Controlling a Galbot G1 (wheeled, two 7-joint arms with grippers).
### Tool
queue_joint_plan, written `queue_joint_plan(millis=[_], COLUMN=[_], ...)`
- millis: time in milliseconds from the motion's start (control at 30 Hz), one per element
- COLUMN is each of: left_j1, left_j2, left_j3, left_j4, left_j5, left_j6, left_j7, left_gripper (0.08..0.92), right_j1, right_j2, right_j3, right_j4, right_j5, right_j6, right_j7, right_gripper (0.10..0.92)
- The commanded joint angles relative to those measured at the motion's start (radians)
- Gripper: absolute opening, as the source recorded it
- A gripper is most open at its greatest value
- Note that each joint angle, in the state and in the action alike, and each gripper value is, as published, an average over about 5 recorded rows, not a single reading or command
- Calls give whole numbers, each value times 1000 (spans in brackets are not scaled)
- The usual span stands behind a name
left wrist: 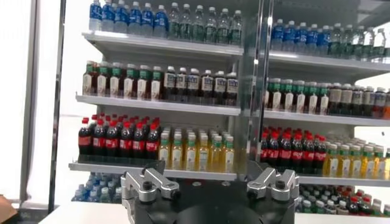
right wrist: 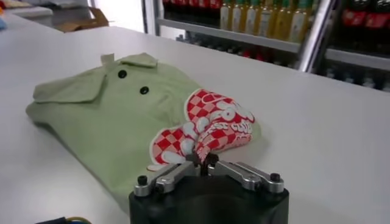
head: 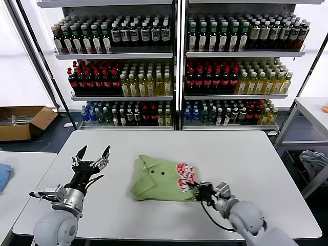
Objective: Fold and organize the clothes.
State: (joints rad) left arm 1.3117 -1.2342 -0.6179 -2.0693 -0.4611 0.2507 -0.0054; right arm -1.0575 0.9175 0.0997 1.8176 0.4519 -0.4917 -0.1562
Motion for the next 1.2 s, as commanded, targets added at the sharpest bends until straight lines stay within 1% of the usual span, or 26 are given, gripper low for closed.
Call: queue_joint_plan(millis=[33,100,233,400,533,600,700,833,900,967,1067,1200], left_j1=[-4,2,15,37,49,48,43,46,54,62,73,77], left_j2=[-7,-8,-12,-4,6,7,7,7,7,8,10,10], left_j3=[8,10,7,3,0,2,9,14,11,5,-6,-11], left_j4=[-5,-11,-17,-37,-41,-39,-35,-30,-30,-30,-29,-27], left_j5=[-6,-11,-21,-37,-40,-40,-40,-39,-39,-41,-48,-58], left_j6=[23,26,28,30,28,28,29,28,27,25,21,19], left_j7=[-8,-9,-13,-15,-15,-15,-15,-14,-13,-12,-9,-9], left_gripper=[823,823,823,823,823,823,823,823,823,823,823,823], right_j1=[-116,-124,-115,-79,-46,-19,30,80,94,101,104,119], right_j2=[-106,-74,13,63,106,151,237,339,364,370,358,355], right_j3=[160,155,125,94,65,41,1,-32,-43,-52,-62,-64], right_j4=[49,61,60,43,45,11,-95,-235,-271,-275,-229,-145], right_j5=[-117,-160,-193,-182,-113,-80,-46,16,32,31,30,28], right_j6=[156,188,250,271,255,247,239,210,190,167,154,189], right_j7=[39,114,228,236,217,211,209,254,281,293,294,296], right_gripper=[152,183,298,436,558,610,696,787,813,819,822,823])
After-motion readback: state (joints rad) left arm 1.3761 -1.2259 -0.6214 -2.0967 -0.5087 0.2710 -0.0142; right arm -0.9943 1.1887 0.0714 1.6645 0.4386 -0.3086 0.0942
